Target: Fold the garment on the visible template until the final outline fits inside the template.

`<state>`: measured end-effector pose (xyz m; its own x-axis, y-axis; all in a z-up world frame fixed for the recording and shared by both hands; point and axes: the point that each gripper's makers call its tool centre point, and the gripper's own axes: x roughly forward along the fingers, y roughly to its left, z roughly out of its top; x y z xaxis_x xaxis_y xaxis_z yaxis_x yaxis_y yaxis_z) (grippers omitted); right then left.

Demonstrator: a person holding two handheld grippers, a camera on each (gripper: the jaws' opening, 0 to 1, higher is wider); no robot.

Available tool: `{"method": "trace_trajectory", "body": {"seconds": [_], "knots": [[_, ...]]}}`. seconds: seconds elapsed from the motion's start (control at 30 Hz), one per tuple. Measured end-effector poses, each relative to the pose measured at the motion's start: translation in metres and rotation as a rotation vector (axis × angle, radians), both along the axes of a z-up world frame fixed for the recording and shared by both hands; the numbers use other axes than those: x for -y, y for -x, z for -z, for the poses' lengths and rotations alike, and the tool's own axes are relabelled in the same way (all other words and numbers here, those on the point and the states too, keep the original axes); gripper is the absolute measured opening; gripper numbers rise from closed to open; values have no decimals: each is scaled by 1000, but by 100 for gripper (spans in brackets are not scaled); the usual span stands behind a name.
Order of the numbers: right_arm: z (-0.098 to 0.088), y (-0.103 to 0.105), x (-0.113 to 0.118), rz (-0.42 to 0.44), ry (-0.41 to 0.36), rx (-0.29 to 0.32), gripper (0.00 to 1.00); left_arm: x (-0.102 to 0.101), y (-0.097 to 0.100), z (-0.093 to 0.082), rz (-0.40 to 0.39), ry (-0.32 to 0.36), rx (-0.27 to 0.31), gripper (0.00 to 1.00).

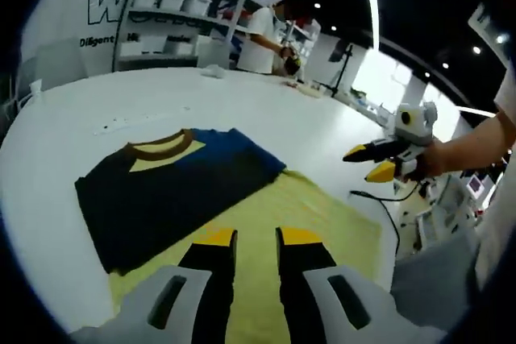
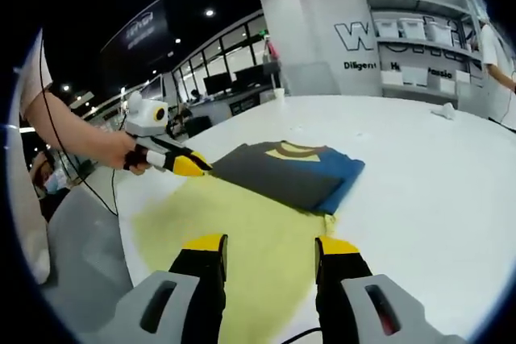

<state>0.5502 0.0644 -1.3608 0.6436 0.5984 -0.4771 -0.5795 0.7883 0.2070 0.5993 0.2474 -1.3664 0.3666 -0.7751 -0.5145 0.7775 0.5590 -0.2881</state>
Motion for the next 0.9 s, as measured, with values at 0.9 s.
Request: {"method": "trace_trajectory", "body": {"seconds": [0.9], "knots": [[44,90,-17,-373,160,-48,32,-93,114,33,273,-214,42,21]]}}
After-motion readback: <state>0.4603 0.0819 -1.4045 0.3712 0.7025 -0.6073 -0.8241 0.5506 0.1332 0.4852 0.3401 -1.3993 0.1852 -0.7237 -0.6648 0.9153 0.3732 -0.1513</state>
